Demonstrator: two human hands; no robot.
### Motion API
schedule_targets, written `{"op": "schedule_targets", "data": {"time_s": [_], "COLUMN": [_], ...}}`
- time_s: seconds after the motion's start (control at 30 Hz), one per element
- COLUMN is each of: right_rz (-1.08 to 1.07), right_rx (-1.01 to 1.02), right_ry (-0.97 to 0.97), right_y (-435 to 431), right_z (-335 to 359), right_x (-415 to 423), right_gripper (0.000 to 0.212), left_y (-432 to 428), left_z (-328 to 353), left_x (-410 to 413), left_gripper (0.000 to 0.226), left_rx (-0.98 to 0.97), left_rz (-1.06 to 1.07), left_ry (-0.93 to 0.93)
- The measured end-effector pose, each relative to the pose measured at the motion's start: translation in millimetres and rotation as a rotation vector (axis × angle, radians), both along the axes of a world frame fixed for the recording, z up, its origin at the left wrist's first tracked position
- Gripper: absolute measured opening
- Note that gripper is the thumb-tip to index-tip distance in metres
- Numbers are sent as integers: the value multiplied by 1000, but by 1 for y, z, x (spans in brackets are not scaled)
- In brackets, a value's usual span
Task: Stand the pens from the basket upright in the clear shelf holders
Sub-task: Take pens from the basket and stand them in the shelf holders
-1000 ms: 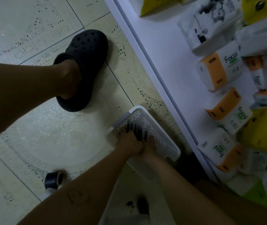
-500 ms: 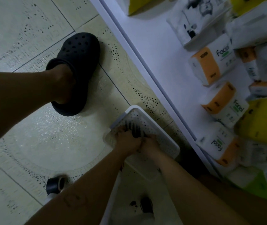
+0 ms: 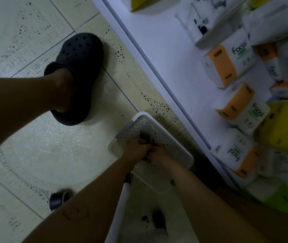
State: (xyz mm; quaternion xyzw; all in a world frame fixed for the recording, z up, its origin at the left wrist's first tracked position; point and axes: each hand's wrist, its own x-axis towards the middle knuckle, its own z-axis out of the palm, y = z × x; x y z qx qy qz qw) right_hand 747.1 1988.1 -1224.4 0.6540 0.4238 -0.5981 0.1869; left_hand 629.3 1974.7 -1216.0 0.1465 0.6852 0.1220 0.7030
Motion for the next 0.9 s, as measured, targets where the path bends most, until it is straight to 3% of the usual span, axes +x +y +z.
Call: {"op": "schedule_targets", "data": {"time_s": [0.2, 0.33, 0.43, 0.7, 0.9], "right_rz": [74, 102, 144, -133, -169], "right_rx": [30, 39, 78, 333, 432], "right_ry": [2, -63, -116, -64, 14], "right_y": [-2, -4, -4, -3, -16], "right_z": [1, 9, 27, 90, 141], "right_x": [-2, -5, -2, 12, 16], "right_gripper": [33, 24, 25, 24, 21], "left_y": [-4, -4, -2, 4, 3], "left_z": [5, 11, 22, 69, 124], "left_x": [6, 6, 7, -12, -24], "left_gripper": [17, 38, 23, 11, 54], "left_rx": [77, 176, 233, 388, 528], "left_rz": [-102, -192, -269, -263, -243], "left_ry": [75, 139, 148, 170, 166]}}
